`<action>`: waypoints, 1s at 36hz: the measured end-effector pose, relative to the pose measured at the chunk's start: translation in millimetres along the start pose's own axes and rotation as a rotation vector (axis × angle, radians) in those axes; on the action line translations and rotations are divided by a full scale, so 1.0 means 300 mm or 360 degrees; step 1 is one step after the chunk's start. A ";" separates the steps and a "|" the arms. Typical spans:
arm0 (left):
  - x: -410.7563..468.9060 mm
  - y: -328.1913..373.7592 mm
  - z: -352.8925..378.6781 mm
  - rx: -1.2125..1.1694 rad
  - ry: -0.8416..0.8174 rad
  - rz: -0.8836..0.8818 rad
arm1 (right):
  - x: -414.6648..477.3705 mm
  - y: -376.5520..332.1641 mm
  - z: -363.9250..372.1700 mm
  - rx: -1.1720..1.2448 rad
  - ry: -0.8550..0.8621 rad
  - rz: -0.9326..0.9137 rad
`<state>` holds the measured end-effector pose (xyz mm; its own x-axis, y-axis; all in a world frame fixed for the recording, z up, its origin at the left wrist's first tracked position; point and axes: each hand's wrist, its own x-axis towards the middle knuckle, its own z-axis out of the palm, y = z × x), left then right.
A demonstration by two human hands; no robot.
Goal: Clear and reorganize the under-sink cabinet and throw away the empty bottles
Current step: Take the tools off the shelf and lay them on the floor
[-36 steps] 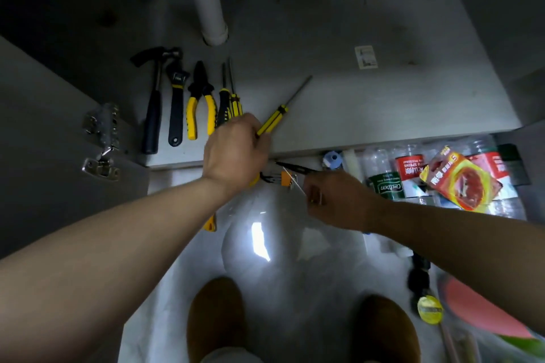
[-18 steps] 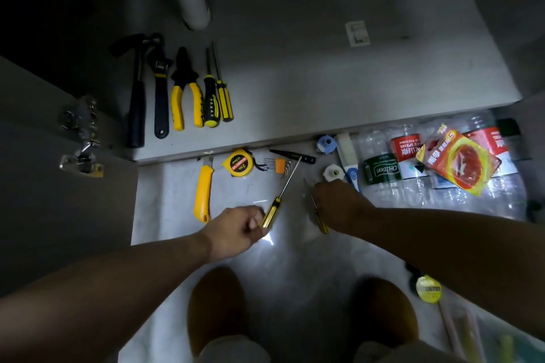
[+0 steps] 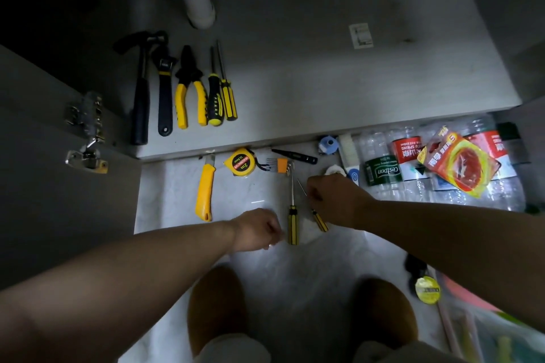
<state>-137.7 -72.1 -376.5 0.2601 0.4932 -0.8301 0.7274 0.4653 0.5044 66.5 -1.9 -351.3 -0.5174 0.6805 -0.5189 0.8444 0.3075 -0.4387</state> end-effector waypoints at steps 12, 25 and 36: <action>-0.107 0.095 -0.358 0.0321 0.1898 0.0627 | 0.144 -0.235 -0.158 0.0387 0.0806 -0.0493; -0.099 0.137 -0.478 0.0716 0.1974 0.0105 | 0.339 -0.372 -0.253 -0.0238 0.0632 -0.0349; -0.085 0.171 -0.479 0.0433 0.1764 0.0047 | 0.226 -0.286 -0.235 -0.0102 0.0738 -0.0094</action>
<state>-198.3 44.9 -295.4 -0.3260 0.9417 -0.0838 0.8789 0.3345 0.3400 -31.3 64.7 -297.2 -0.4604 0.8814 -0.1054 0.8299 0.3851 -0.4038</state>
